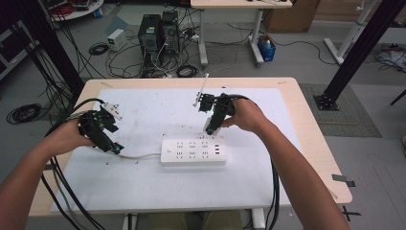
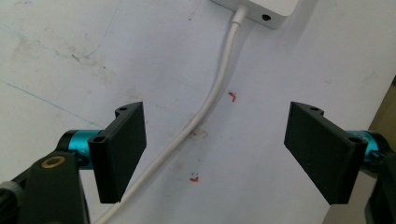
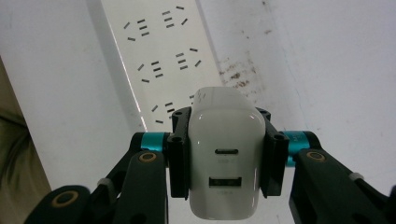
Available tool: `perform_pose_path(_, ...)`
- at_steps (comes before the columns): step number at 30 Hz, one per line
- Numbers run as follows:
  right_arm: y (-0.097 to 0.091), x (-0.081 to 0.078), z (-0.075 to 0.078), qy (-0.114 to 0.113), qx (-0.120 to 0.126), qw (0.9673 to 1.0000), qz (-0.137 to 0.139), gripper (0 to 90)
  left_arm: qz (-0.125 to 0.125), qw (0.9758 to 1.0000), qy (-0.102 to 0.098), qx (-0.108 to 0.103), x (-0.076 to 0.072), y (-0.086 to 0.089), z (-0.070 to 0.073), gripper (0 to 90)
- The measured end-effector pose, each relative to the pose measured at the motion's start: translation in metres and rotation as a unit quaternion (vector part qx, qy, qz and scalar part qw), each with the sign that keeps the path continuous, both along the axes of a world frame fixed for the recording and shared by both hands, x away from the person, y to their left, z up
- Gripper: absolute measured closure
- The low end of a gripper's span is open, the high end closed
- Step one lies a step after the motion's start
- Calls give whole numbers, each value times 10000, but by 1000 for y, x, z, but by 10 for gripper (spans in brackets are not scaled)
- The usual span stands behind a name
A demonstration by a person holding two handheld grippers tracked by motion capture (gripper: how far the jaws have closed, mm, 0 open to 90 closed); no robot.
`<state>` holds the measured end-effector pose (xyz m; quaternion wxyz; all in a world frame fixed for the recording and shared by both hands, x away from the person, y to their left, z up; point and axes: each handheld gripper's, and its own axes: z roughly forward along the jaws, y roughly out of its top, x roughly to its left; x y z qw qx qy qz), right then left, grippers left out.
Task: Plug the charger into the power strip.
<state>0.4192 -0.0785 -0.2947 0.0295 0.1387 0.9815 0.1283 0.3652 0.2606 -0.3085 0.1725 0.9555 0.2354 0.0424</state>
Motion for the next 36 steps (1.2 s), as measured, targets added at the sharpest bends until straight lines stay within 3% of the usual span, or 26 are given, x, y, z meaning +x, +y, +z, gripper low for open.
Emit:
perform_pose_path(9,13,-1,-16,54,-243,9989,395,622,-152,9998,22,135,-2,-3,-3,211)
perform_pose_path(16,22,-4,-34,-8,-513,9945,915,622,-103,9999,29,103,-2,-5,-6,210)
perform_pose_path(24,28,-3,-47,-17,-695,9924,1020,622,-100,9999,46,79,3,-10,-9,210)
perform_pose_path(31,36,-6,-56,-87,-824,9884,1274,623,-65,9999,72,91,4,-9,-11,211)
perform_pose_path(33,39,-7,-60,-110,-933,9856,1409,623,-71,9999,71,81,4,-8,-11,211)
perform_pose_path(36,39,-8,-60,-130,-954,9853,1411,624,-94,9999,60,115,4,-9,-11,211)
